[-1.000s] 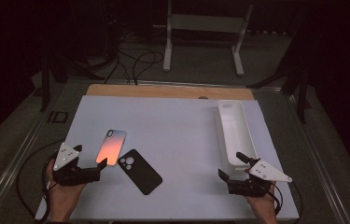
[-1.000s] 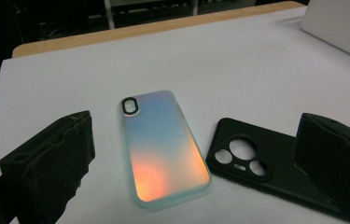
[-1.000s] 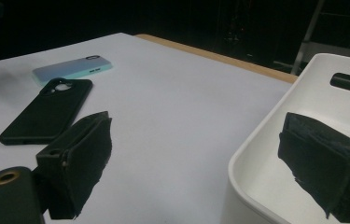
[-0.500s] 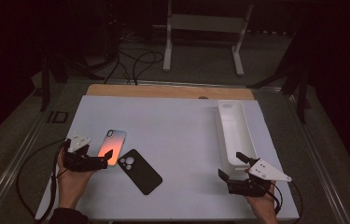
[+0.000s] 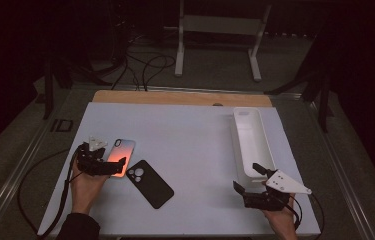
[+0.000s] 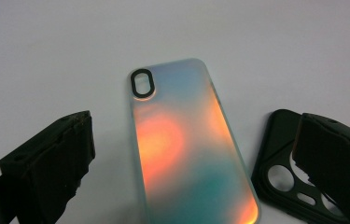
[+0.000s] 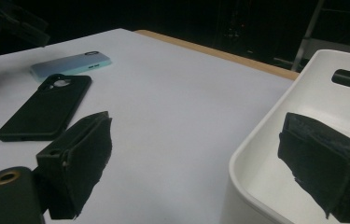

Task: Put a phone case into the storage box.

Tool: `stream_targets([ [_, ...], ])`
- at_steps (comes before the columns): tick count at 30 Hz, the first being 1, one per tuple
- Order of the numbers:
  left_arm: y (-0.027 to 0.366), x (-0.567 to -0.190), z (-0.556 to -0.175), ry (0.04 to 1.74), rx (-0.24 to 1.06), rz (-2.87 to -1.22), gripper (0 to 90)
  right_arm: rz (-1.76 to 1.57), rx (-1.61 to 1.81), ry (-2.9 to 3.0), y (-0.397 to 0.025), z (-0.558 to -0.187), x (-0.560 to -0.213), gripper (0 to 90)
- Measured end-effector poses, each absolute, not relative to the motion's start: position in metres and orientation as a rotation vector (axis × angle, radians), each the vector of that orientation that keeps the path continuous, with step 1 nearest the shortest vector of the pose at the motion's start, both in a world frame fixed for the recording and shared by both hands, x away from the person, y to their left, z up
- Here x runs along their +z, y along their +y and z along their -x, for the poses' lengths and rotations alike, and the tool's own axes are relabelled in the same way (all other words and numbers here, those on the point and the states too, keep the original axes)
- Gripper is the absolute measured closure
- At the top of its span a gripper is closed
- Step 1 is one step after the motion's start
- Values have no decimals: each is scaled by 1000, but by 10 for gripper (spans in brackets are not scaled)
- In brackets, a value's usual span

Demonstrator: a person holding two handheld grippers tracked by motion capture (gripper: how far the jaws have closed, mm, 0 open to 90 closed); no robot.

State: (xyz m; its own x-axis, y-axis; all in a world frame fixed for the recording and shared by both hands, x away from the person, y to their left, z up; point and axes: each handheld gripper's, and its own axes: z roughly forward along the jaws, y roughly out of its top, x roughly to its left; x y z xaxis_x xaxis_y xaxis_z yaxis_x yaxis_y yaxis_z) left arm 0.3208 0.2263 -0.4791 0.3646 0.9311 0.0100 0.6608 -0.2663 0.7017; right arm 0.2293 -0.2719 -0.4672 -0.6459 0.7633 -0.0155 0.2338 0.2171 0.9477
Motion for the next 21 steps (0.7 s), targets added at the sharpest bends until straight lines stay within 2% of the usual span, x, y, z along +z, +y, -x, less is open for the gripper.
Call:
stream_targets([
  [21,216,-500,-348,1482,513,-2117,0,-925,1425,2016,-271,-230,-469,97],
])
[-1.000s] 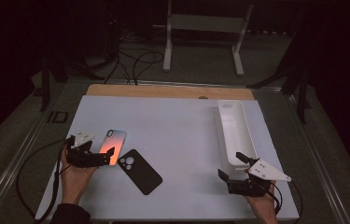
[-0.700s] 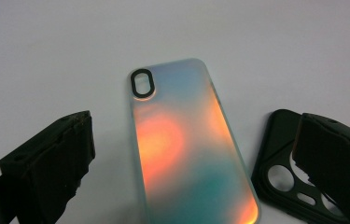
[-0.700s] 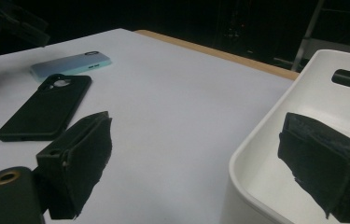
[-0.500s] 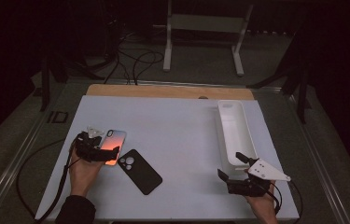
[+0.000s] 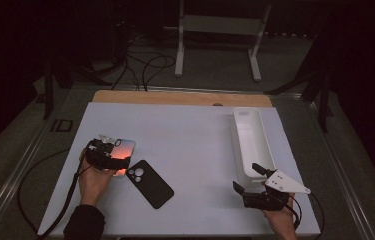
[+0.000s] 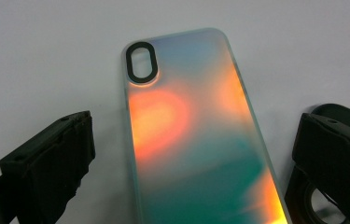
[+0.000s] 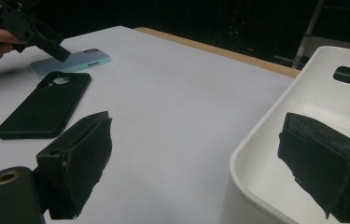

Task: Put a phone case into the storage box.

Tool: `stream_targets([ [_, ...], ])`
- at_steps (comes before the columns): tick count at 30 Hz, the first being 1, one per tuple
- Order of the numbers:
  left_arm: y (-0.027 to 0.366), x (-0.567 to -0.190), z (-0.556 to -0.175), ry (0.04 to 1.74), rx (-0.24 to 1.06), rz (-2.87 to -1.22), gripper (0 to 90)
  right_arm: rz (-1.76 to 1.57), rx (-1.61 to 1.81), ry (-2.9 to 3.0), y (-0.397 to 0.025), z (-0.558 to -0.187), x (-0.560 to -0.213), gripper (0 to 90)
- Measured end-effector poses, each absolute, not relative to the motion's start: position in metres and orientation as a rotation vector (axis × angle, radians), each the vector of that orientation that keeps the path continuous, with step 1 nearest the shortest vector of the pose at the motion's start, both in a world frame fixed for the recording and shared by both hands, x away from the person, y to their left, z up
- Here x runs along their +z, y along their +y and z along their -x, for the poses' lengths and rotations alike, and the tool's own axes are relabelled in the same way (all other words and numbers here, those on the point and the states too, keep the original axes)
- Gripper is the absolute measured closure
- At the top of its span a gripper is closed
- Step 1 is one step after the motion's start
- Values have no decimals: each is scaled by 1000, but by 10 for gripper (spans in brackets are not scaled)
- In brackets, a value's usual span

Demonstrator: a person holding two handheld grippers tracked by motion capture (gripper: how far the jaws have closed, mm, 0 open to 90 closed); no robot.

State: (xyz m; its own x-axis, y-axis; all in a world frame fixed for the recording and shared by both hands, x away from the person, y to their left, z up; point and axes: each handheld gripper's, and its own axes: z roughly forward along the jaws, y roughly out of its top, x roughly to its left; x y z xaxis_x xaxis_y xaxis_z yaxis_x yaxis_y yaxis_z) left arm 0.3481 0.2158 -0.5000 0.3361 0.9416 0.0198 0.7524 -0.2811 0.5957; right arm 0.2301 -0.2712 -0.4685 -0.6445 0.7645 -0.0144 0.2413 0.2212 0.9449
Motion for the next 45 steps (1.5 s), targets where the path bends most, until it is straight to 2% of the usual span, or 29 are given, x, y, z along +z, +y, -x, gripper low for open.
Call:
stream_targets([
  [10,212,-510,-355,1559,456,-2182,5,-925,1424,2019,-271,-230,-469,97],
  [19,213,-511,-357,1563,386,-2217,114,-932,1419,2020,-271,-231,-470,97],
  [33,218,-508,-357,1615,345,-2248,142,-934,1419,2017,-273,-231,-469,98],
  [45,221,-504,-355,1583,315,-2299,167,-932,1423,2021,-272,-231,-467,98],
])
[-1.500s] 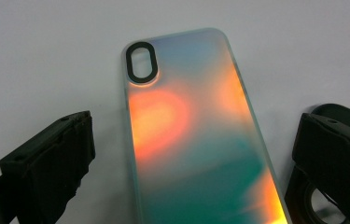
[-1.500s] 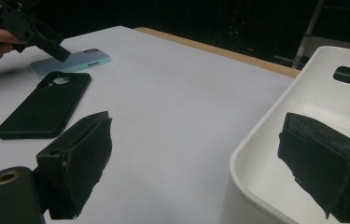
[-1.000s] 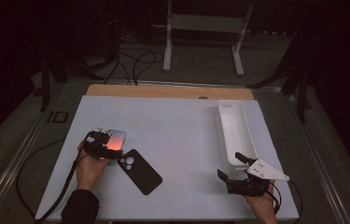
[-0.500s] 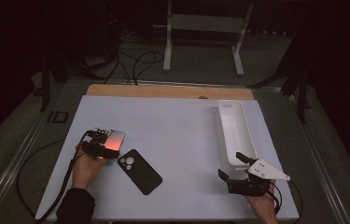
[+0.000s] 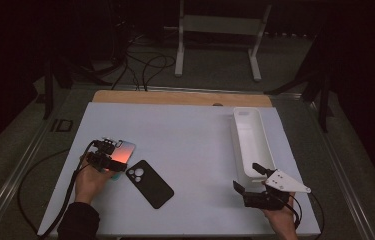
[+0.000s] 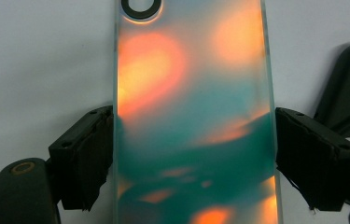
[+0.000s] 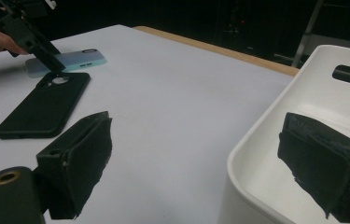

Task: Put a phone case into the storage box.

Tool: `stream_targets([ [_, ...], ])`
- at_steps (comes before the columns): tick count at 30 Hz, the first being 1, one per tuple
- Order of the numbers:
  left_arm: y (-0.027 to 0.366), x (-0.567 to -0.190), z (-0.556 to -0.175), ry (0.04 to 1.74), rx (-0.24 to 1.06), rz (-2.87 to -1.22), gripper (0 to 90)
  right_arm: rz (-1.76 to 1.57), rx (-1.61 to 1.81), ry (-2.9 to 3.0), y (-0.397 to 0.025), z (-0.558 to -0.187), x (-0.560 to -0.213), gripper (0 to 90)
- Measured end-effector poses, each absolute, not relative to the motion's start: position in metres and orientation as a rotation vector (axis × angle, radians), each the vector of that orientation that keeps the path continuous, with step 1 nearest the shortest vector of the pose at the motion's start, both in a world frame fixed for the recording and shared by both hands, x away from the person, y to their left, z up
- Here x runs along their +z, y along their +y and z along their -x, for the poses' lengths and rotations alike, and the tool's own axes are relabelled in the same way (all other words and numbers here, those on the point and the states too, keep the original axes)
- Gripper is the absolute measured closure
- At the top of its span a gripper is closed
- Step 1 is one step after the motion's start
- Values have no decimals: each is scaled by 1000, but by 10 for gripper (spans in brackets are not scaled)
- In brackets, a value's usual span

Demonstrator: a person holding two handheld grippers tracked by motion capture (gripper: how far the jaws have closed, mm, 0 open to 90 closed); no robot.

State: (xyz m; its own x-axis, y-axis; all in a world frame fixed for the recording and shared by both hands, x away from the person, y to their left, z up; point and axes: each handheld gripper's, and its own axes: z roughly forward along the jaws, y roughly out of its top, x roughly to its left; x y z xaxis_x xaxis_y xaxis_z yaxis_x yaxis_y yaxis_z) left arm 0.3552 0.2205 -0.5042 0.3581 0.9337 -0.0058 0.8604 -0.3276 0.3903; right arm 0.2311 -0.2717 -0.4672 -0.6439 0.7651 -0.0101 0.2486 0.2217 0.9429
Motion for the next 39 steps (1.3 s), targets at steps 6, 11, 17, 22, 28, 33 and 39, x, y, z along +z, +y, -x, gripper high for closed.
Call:
stream_targets([
  [6,223,-497,-349,1574,402,-2261,168,-931,1418,2029,-270,-233,-466,98],
  [11,223,-482,-337,1500,454,-2176,168,-929,1405,2038,-266,-234,-464,98],
  [17,221,-470,-324,1410,487,-2128,167,-928,1398,2053,-262,-237,-463,98],
  [22,219,-465,-317,1383,500,-2109,167,-931,1399,2065,-260,-239,-460,98],
  [28,208,-442,-297,1273,501,-2007,167,-949,1457,2093,-253,-247,-451,97],
  [33,190,-425,-286,1176,537,-1985,168,-961,1483,2105,-247,-252,-447,97],
  [39,166,-414,-275,1061,565,-1993,167,-983,1595,2124,-234,-262,-437,97],
])
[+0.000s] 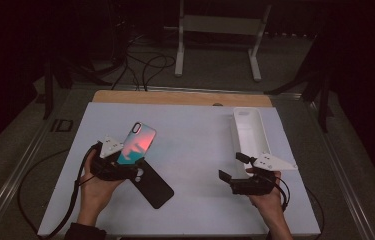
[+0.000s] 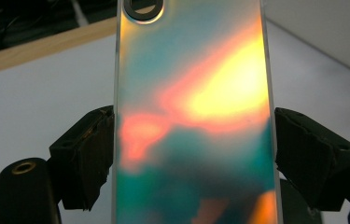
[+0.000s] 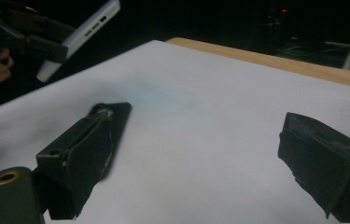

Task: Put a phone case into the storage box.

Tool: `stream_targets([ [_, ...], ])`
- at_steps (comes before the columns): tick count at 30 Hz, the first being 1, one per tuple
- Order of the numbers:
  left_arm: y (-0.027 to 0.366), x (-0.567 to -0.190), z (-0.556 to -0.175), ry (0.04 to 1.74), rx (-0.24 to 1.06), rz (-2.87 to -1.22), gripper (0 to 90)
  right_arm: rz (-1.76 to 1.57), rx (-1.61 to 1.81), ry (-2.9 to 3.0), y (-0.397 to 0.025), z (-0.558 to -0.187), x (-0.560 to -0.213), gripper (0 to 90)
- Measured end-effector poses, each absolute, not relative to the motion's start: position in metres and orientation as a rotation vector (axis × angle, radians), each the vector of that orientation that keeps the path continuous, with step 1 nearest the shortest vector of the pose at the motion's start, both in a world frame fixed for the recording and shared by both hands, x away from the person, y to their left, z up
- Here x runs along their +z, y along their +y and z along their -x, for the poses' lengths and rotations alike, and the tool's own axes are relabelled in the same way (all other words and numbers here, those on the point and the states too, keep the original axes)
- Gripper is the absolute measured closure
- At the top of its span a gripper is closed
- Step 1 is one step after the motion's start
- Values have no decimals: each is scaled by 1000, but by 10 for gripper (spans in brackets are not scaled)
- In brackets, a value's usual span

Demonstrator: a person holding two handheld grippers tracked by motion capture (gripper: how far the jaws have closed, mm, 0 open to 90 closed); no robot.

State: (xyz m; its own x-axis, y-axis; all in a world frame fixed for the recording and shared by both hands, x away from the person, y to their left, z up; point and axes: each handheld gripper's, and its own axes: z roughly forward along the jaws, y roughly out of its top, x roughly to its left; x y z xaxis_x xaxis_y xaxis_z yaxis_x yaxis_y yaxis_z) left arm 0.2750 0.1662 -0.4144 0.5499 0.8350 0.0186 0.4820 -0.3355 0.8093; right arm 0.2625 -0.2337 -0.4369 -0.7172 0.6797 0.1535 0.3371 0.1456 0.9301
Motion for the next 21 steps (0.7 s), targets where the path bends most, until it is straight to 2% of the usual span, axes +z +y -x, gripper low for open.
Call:
stream_targets([
  [12,123,-417,-264,856,536,-2049,167,-952,1664,2182,-200,-273,-421,98],
  [19,102,-419,-259,765,489,-2048,167,-980,1731,2223,-186,-280,-420,142],
  [20,100,-420,-259,756,490,-2056,167,-989,1752,2230,-183,-281,-419,161],
  [21,96,-421,-258,749,486,-2053,167,-1004,1772,2238,-179,-283,-418,238],
])
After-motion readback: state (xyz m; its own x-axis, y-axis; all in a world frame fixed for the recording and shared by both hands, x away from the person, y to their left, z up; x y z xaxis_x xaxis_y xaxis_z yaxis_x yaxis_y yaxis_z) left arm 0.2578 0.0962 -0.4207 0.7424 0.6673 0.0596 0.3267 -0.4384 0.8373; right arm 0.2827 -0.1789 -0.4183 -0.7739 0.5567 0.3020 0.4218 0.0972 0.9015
